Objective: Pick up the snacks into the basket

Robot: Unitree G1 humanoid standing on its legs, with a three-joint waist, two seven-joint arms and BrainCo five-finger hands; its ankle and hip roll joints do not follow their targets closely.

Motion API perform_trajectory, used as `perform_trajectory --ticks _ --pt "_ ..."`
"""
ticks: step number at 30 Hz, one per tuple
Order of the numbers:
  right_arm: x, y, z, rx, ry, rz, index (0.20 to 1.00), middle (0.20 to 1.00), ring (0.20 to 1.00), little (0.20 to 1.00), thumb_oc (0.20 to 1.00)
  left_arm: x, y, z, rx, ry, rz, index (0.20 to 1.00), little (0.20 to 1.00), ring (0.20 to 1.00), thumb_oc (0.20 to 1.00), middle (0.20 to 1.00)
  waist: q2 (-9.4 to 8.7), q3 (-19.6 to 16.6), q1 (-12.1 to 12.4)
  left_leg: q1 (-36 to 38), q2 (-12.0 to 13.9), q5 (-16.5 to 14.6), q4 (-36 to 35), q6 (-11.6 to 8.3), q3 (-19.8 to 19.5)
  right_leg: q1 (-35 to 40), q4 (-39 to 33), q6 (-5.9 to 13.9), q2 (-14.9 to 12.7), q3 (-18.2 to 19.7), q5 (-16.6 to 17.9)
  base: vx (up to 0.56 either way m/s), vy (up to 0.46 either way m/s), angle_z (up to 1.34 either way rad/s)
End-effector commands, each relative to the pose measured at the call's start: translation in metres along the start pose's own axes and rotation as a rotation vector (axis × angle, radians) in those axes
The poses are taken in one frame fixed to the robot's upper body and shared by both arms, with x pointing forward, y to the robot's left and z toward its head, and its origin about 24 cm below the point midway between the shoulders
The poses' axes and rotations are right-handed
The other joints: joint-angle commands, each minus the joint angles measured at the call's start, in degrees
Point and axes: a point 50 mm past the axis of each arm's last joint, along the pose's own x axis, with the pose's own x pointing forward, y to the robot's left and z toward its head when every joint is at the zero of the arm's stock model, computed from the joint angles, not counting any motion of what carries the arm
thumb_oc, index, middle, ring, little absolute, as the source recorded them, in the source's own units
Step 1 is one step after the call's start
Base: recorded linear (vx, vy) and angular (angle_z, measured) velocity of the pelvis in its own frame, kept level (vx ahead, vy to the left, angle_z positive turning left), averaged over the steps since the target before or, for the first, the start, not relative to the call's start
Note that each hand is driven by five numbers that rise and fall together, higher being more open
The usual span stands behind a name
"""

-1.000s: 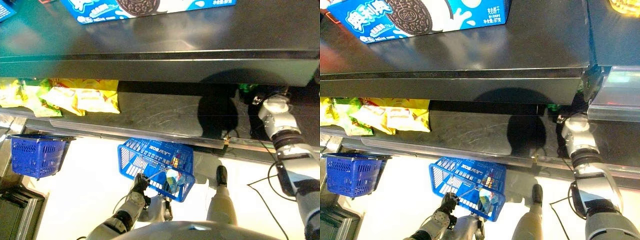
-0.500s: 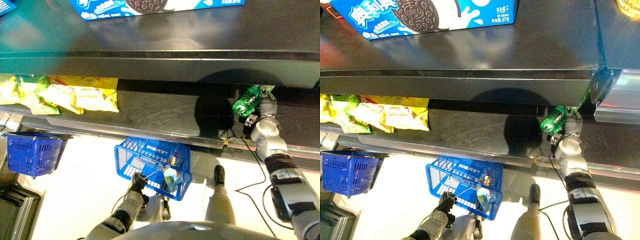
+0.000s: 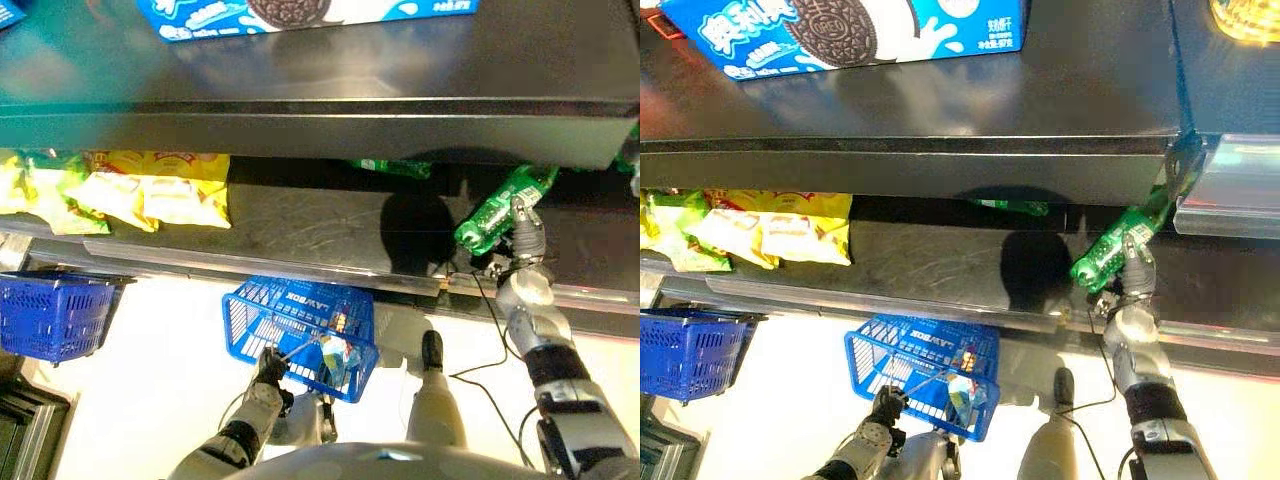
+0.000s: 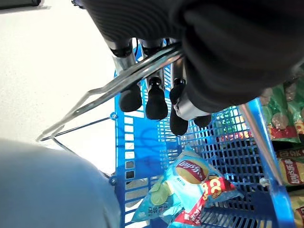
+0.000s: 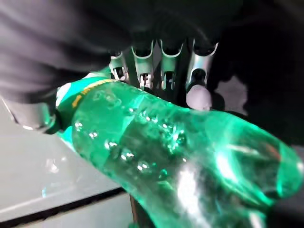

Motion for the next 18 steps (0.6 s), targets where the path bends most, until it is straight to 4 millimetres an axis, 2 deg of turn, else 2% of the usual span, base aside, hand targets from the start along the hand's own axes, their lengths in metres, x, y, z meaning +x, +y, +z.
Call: perform_trajectory --ticks 1,13,17,18 --pt "-0.003 0.006 0.067 0.136 -0.329 0.099 0.200 0.200 0.200 0.200 0.200 -0.001 0.022 -0.039 0.116 0.130 0.057 0.200 0.200 0.200 0.200 0.200 -3.28 -2.27 -0.42 -0.82 -1.41 -2.21 0.16 0.17 -4.10 -2.35 1.76 2.76 -1.89 0.68 0.88 0.00 0.000 0.00" --pt "-0.058 -0.007 0.082 0.094 -0.439 0.336 0.200 0.200 0.200 0.200 0.200 0.002 0.032 -0.042 0.108 0.145 0.066 0.200 0.200 0.200 0.200 0.200 -5.17 -3.63 -3.03 0.06 -0.19 -2.42 0.06 -0.34 -3.15 -2.33 1.83 2.63 -0.74 1.26 0.41 0.02 -0.014 -0.05" --pt "-0.069 -0.013 0.076 0.056 -0.418 0.362 0.200 0.200 0.200 0.200 0.200 0.001 0.033 -0.044 0.104 0.156 0.064 0.200 0.200 0.200 0.200 0.200 -5.51 -3.87 -3.63 0.30 0.04 -2.46 0.06 -0.44 -2.95 -2.21 1.91 2.53 -0.52 1.43 0.26 0.02 -0.010 -0.07" --pt "-0.075 -0.016 0.069 0.004 -0.380 0.387 0.200 0.200 0.200 0.200 0.200 0.001 0.034 -0.046 0.107 0.160 0.064 0.200 0.200 0.200 0.200 0.200 -5.78 -3.96 -4.08 0.45 0.23 -2.45 0.06 -0.52 -2.83 -2.21 2.06 2.47 -0.32 1.53 0.14 0.01 -0.017 -0.04"
